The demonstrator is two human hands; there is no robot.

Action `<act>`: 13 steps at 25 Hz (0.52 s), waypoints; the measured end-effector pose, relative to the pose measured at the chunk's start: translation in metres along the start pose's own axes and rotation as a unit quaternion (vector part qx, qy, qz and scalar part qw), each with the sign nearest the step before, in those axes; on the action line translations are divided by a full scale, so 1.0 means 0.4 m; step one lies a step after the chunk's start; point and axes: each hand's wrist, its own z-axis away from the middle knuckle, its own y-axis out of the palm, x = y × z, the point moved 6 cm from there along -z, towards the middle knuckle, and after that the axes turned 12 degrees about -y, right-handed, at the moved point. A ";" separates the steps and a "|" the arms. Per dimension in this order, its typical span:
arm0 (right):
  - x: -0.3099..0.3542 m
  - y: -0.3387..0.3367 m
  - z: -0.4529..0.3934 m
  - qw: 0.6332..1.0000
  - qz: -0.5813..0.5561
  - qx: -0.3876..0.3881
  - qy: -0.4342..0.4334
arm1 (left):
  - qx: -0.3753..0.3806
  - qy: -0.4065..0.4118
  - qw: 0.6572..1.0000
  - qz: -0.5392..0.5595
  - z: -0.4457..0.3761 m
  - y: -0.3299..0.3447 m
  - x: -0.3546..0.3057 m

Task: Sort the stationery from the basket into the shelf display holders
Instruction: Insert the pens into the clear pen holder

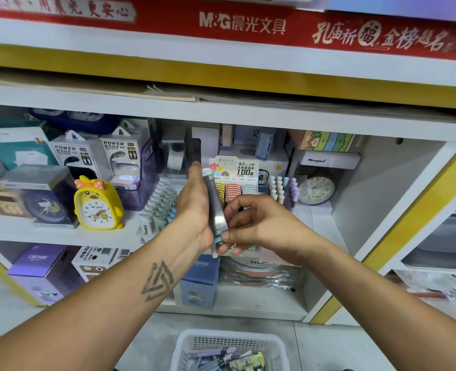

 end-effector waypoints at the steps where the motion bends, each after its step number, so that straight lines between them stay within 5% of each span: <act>1: 0.008 -0.007 0.000 1.000 0.019 0.018 -0.002 | 0.006 -0.005 1.000 -0.017 0.002 0.004 0.000; 7: 0.048 -0.098 -0.022 0.993 0.015 -0.104 -0.055 | 0.016 -0.048 0.983 -0.178 0.018 0.028 0.038; 13: 0.049 -0.130 -0.024 0.988 0.033 -0.134 -0.064 | 0.038 -0.123 0.980 -0.154 0.024 0.023 0.051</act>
